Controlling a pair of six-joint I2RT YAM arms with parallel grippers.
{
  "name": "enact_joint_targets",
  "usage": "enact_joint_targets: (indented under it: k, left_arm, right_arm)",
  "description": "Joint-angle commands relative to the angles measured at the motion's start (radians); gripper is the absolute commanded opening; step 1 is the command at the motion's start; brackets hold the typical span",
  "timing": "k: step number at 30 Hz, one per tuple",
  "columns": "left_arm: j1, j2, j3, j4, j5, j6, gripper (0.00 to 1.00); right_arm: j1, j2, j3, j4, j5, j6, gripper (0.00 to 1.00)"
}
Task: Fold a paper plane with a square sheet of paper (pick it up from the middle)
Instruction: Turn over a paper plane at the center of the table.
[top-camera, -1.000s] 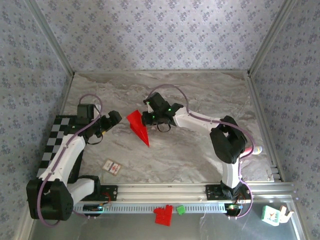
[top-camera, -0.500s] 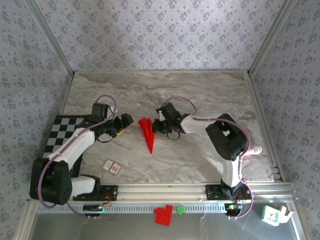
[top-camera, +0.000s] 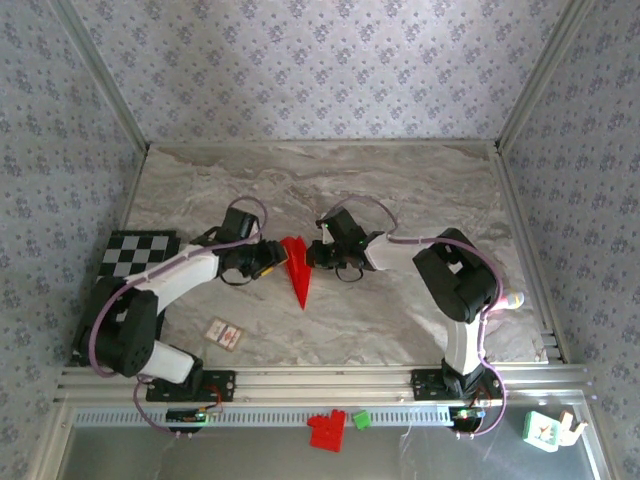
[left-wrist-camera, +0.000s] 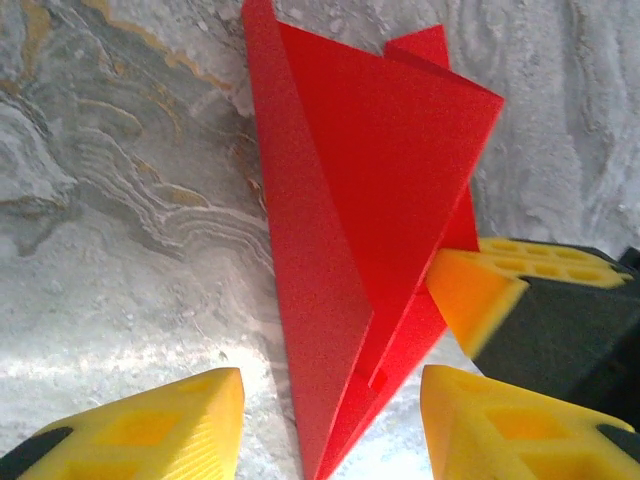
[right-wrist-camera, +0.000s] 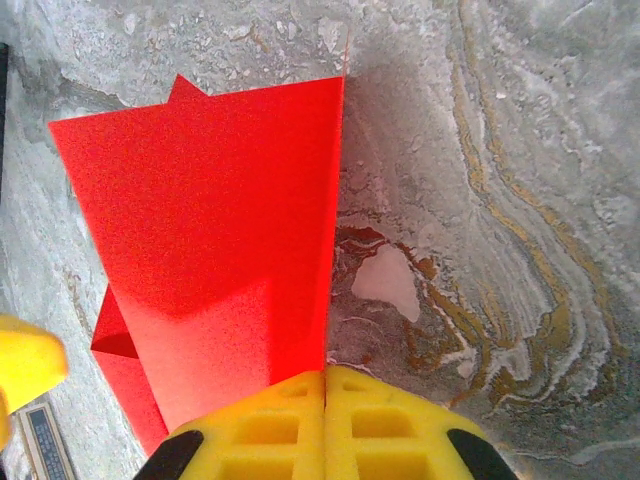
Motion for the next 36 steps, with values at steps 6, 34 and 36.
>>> enact_joint_targets:
  k: [6,34,36]
  left_arm:
    - [-0.064,0.107,0.131,-0.150,-0.145,0.054,0.47]
    - [-0.077,0.205,0.120,-0.194,-0.253,0.073,0.17]
    - [-0.076,0.219,0.125,-0.201,-0.253,0.077,0.16]
  right_arm:
    - [-0.007,-0.035,-0.014,0.004,-0.013,0.016,0.05]
    - [-0.020,-0.002,-0.018,-0.014,0.005,0.061,0.04]
    - [-0.021,0.004,-0.020,-0.014,0.008,0.066,0.04]
